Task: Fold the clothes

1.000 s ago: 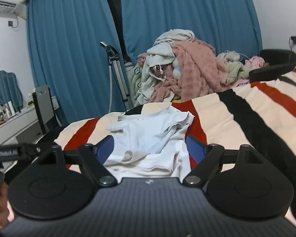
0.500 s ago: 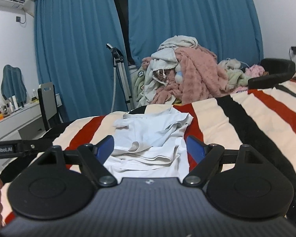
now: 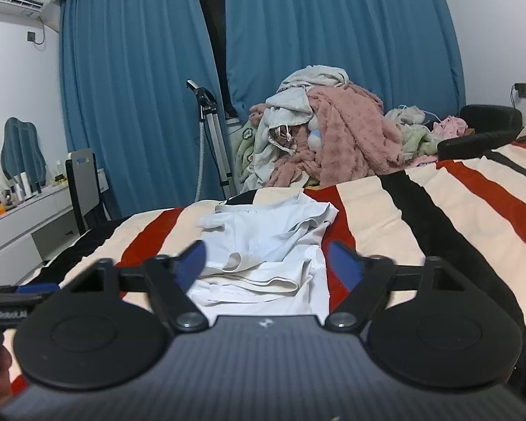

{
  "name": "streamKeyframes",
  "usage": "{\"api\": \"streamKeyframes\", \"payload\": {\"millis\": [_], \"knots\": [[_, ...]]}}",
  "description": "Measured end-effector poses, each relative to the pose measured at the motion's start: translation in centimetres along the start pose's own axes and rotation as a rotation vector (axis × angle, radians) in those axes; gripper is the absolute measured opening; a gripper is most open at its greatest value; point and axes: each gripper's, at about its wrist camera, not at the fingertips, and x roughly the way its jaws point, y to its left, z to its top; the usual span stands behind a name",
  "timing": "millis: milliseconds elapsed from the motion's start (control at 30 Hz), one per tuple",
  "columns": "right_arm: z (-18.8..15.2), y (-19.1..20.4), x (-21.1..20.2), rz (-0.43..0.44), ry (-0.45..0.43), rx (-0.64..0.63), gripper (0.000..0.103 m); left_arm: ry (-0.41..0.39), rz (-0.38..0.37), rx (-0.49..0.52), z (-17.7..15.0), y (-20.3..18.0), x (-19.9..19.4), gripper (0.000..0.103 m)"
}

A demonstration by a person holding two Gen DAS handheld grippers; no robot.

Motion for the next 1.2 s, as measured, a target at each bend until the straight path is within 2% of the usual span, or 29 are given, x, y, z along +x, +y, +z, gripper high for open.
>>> {"api": "streamKeyframes", "payload": {"millis": [33,167,200,233,300,400,533,633,700,800,867,900,1000,1067,1167,1200], "knots": [[0.0,-0.1,0.0,-0.010,0.002,0.002,0.055,0.014,-0.005,-0.004,-0.2,-0.1,0.2,0.094],[0.0,-0.8,0.2,0.000,0.022,0.055,0.056,0.070,-0.024,-0.018,-0.9,-0.6,0.9,0.094],[0.0,-1.0,0.3,-0.002,0.033,0.067,0.061,0.083,-0.028,-0.019,-1.1,-0.7,1.1,0.094],[-0.1,-1.1,0.5,-0.007,0.049,0.077,0.072,0.092,-0.029,-0.017,-1.2,-0.7,1.3,0.094],[-0.3,-1.5,0.8,-0.007,0.075,0.107,0.082,0.111,-0.033,-0.018,-1.4,-0.7,1.6,0.094],[-0.8,-3.5,1.2,0.019,0.154,0.277,0.079,0.174,-0.050,-0.039,-1.6,-0.6,2.2,0.094],[-3.3,-8.5,1.1,0.032,0.301,0.656,0.082,0.268,-0.132,-0.128,-2.1,-0.3,2.8,0.094],[-5.7,-10.9,0.9,0.032,0.360,0.874,0.081,0.319,-0.196,-0.220,-2.5,0.0,3.7,0.094],[-6.9,-11.4,0.8,-0.009,0.363,0.962,0.081,0.351,-0.263,-0.298,-2.9,0.3,4.5,0.094],[-8.2,-10.8,1.6,0.012,0.388,1.029,0.081,0.407,-0.388,-0.439,-3.8,0.9,6.0,0.094],[-8.9,-9.9,2.3,0.034,0.428,1.044,0.078,0.440,-0.421,-0.512,-4.6,1.2,7.0,0.094],[-9.4,-9.5,2.5,0.039,0.452,1.061,0.074,0.456,-0.436,-0.547,-5.0,1.3,7.5,0.094],[-9.9,-9.3,2.9,0.030,0.449,1.068,0.074,0.514,-0.462,-0.637,-6.2,1.8,9.1,0.093],[-10.1,-9.3,3.2,0.022,0.442,1.070,0.069,0.550,-0.465,-0.686,-7.0,2.1,10.1,0.092],[-10.4,-9.2,3.6,0.011,0.432,1.073,0.059,0.572,-0.466,-0.737,-7.8,2.6,11.3,0.092],[-10.5,-9.2,3.7,0.007,0.429,1.074,0.050,0.574,-0.468,-0.753,-8.0,2.6,11.5,0.092]]}}
